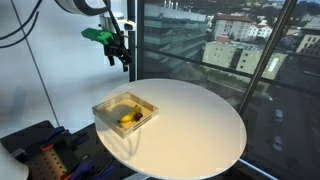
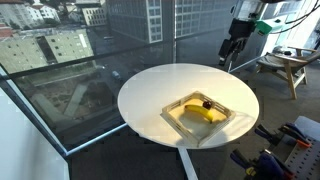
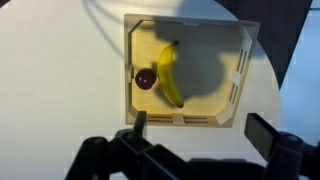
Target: Put the plum in the crate
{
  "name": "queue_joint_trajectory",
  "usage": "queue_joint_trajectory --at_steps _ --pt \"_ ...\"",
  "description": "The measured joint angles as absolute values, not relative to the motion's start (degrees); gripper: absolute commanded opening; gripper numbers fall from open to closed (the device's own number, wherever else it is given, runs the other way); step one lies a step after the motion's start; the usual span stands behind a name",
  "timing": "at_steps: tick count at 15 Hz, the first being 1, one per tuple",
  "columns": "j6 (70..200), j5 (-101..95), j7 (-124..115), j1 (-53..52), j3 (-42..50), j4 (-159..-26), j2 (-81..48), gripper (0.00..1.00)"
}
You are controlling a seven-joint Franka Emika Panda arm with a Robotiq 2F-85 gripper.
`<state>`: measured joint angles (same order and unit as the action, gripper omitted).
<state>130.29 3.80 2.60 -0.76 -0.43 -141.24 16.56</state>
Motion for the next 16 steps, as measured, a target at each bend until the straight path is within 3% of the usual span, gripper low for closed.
queue_joint_trajectory --at_steps 16 --pt "125.1 3.9 1.9 -1.0 -0.6 -146.7 27.4 1.0"
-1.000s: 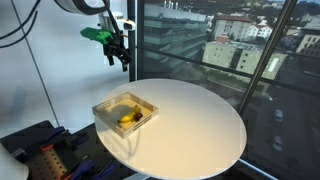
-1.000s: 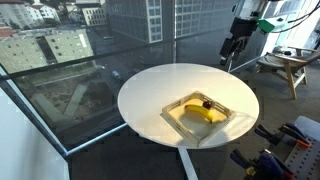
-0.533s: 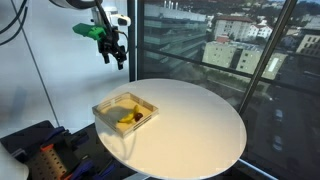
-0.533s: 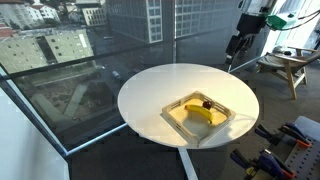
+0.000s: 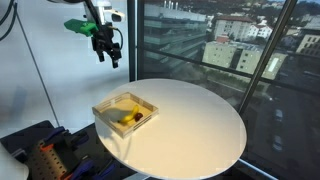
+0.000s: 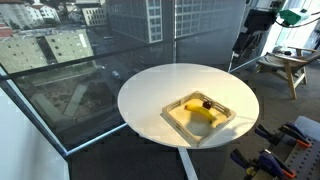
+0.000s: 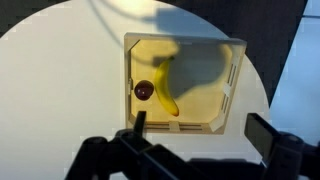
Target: Put the plum in the crate
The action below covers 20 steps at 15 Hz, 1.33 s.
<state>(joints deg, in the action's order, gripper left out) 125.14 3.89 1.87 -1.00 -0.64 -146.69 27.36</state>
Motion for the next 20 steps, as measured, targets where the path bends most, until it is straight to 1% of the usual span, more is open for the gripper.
queue_joint_trajectory --at_steps 12,20 --pt "119.5 3.9 0.1 -1.3 -0.6 -149.9 35.6 1.0" --pt "119.5 3.9 0.1 -1.3 -0.6 -150.0 35.5 1.0"
